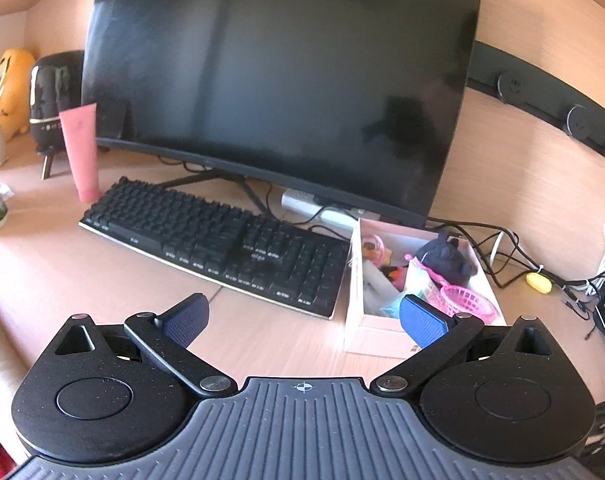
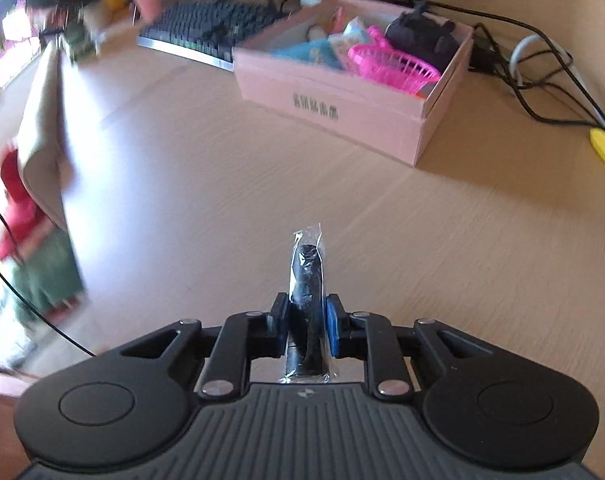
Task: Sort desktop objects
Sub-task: 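Carry the black bagged cable toward the pink box with the right gripper, then lower the black cable into the box and open the right gripper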
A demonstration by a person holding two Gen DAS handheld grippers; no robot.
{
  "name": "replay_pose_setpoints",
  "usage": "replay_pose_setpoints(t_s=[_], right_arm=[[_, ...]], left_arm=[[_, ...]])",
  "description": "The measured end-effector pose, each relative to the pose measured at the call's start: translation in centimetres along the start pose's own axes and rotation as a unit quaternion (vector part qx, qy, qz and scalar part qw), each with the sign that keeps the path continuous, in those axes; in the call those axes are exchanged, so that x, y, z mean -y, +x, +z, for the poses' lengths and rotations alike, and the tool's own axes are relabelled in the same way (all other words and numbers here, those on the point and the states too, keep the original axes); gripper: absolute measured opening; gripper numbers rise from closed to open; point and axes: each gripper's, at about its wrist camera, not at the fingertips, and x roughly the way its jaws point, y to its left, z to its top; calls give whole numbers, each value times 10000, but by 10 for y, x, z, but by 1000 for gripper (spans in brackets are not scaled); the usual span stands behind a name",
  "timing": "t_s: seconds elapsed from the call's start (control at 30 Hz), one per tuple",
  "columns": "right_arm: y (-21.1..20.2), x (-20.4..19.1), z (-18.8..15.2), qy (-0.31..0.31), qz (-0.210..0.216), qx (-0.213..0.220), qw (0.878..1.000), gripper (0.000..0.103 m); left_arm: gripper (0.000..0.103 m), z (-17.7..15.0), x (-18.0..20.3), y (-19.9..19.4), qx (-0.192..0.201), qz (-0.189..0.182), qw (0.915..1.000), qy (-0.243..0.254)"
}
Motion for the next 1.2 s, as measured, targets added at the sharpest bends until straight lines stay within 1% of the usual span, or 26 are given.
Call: replay_pose_setpoints(t_s=[0.1,0.2,0.33,0.47,0.6,0.7,0.73,0.8,0.87,0.9,0.97,1.03,1.1,1.17,1.2], right_arm=[[-21,6,16,365,310,158,9987,18],[-41,7,37,602,489,361,9963,18],[-73,1,69,645,625,854,9923,18],[-92,-1,115,738,899,1321,9844,18],[-84,0,164,1013,1053,1591,9764,18],[-60,13,203,1549,1373,1538,9662,18],[-53,18,212,1696,1398,1548,9632,19],[-38,27,227,1934,1358,1662,9574,23],[-29,35,233,2046,1324,1699,9548,46],[-28,38,233,2077,1232,1781,9539,47],[-30,43,228,1990,983,1955,9553,47],[-30,52,219,1948,660,1985,9583,47],[-28,60,207,1799,49,1932,9645,47],[-18,65,192,1602,-660,1745,9693,36],[-13,69,184,1541,-871,1631,9706,34]], left_arm=[[103,-5,3,7,-127,-19,9999,63],[103,-10,11,9,-180,-89,9993,330],[103,-15,27,8,-186,-160,9967,775],[103,-16,38,11,-214,-189,9945,1008],[103,-14,42,16,-242,-250,9939,1044],[103,-12,45,18,-300,-292,9931,1099],[103,-11,46,20,-322,-308,9926,1129],[103,-11,47,26,-371,-334,9917,1184],[103,-11,47,35,-447,-375,9910,1207],[103,-11,47,41,-501,-406,9906,1203],[103,-12,49,56,-635,-451,9901,1168],[103,-12,51,73,-771,-489,9894,1129],[103,-13,56,89,-869,-539,9887,1098],[103,-13,61,104,-932,-574,9879,1101],[103,-13,64,111,-950,-563,9877,1108]])
